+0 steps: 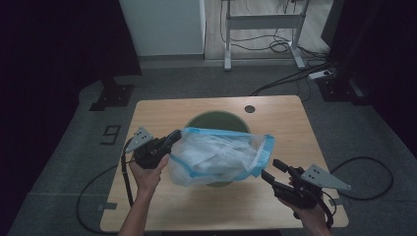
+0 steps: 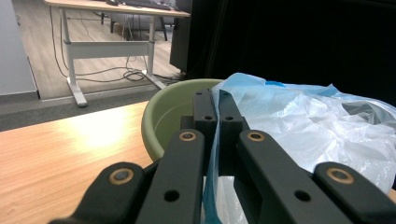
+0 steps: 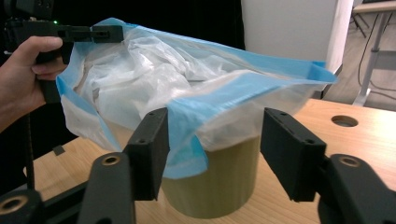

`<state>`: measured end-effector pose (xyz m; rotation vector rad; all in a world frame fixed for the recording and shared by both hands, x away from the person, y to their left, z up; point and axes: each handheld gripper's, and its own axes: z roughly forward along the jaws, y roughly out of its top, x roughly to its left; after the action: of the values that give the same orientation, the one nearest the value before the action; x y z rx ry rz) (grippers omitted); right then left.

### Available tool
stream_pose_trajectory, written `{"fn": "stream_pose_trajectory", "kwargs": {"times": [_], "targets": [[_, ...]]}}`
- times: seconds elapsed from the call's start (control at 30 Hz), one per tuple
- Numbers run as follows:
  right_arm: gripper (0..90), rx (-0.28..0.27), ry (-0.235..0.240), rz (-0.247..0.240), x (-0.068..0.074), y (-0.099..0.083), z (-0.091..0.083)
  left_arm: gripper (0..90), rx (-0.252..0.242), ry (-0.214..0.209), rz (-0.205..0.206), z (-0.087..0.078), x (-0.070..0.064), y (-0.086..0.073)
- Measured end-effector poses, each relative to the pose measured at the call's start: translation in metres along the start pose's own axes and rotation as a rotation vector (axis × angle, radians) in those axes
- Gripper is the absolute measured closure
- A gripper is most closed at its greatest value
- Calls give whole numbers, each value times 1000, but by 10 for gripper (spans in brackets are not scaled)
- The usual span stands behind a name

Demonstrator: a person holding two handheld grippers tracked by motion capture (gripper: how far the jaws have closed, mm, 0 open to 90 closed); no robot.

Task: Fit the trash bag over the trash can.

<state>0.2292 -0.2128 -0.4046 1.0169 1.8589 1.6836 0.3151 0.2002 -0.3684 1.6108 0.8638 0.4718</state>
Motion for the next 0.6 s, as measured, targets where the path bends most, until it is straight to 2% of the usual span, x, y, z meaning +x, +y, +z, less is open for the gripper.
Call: {"fn": "stream_pose_trajectory", "kwargs": {"times": [0.1, 0.17, 0.23, 0.27, 0.3, 0.37, 0.47, 0.6], "targets": [[395, 12, 4, 42, 1, 4, 13, 896, -2, 1, 1, -1, 0, 0], [447, 11, 8, 69, 0, 6, 18, 896, -4, 2, 1, -1, 0, 0], [625, 5, 9, 88, -3, 8, 22, 896, -7, 5, 1, -1, 0, 0], [625, 5, 9, 88, -3, 8, 22, 896, -7, 5, 1, -1, 0, 0], [766, 1, -9, 78, -6, 9, 26, 896, -10, 9, 1, -1, 1, 0], [849, 16, -21, 66, -9, 9, 29, 896, -12, 14, -2, -1, 2, 0], [884, 51, -51, 55, -15, 10, 34, 896, -16, 19, -7, -1, 4, -1], [888, 80, -86, 31, -22, 11, 37, 896, -34, 35, -17, -1, 7, -2]]}}
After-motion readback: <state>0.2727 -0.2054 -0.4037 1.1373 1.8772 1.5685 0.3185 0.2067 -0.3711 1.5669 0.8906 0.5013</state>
